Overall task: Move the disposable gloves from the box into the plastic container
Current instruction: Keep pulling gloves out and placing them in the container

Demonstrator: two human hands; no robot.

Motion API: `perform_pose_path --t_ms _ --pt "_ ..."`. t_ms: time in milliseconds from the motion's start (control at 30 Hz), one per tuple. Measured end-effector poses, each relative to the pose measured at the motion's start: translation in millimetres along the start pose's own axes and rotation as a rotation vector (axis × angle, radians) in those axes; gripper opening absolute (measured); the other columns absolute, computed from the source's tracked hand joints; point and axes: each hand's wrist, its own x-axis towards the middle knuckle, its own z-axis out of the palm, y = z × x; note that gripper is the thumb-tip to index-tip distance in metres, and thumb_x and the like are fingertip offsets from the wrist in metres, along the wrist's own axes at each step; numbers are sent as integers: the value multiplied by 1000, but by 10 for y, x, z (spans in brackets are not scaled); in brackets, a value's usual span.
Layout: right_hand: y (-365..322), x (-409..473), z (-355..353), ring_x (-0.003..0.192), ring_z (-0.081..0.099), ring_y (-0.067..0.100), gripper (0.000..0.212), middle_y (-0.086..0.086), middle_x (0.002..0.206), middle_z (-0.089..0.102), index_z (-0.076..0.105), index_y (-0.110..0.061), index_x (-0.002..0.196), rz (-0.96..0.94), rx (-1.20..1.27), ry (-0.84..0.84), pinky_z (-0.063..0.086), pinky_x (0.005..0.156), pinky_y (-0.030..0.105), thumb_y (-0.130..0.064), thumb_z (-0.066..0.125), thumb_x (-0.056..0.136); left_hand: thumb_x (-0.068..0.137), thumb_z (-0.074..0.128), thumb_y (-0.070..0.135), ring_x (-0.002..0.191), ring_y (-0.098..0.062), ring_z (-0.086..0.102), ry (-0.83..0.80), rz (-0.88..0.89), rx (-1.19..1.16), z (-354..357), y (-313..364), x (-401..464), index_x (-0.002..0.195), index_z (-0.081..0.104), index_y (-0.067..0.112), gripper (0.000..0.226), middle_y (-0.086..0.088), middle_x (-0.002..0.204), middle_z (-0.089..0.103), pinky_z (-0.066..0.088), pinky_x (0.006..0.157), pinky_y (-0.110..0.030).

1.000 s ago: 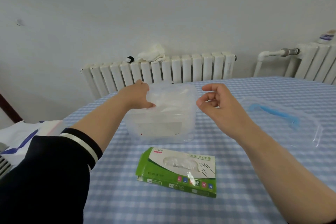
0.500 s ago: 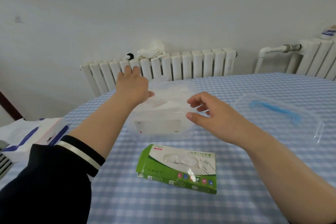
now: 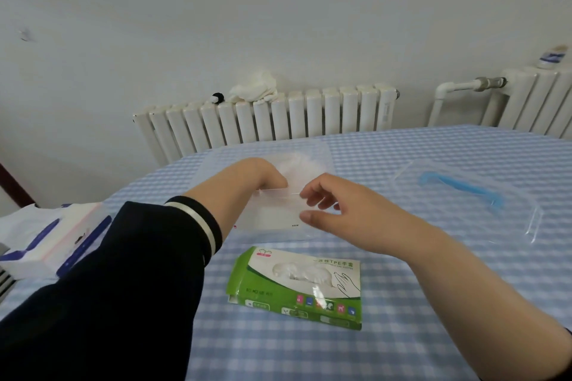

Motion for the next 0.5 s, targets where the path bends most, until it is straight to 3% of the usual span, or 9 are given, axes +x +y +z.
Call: perform_pose_path --t_ms 133,200,234,267,334,434,500 --pt "-27 -41 -8 90 57 3 33 -14 96 58 57 -35 110 34 -171 -232 48 81 26 -50 68 83 104 36 41 134 -28 42 60 123 150 -15 84 -111 149 35 10 54 -8 153 35 42 82 -27" --pt "-14 -44 24 88 58 7 31 -11 94 60 59 -35 109 48 -238 -342 47 79 28 -48 70 83 103 39 42 132 -25 45 159 203 186 -96 46 -236 142 47 11 51 -5 148 44 39 88 -28" --pt "-1 -42 47 88 59 8 30 -10 95 61 60 -35 109 55 -243 -385 47 79 29 -46 70 83 104 43 33 129 -22 48 220 225 135 -146 3 -246 137 54 12 41 -3 144 50 38 94 -30" --pt "13 -35 83 89 59 9 30 -9 97 61 61 -35 110 57 -236 -414 47 80 29 -45 70 84 103 45 20 124 -20 51 287 250 58 -172 -56 -268 130 60 14 32 -2 138 55 38 95 -29" --pt "50 -13 139 90 59 10 31 -9 101 61 60 -36 113 54 -226 -430 46 79 28 -41 71 84 101 39 7 115 -19 55 491 291 -79 -176 -144 -313 126 62 16 34 0 126 61 40 91 -28" --pt "104 42 222 87 57 6 32 -11 102 59 60 -38 115 48 -215 -428 44 77 25 -39 71 85 104 34 14 81 -7 58 882 471 -281 42 -194 -497 127 57 21 33 5 96 62 41 69 -20" --pt "143 65 286 81 55 2 29 -14 100 57 62 -39 113 45 -187 -435 43 73 21 -39 71 85 103 40 19 60 -4 52 1012 671 -440 319 -219 -642 123 58 21 27 7 78 61 37 55 -14"
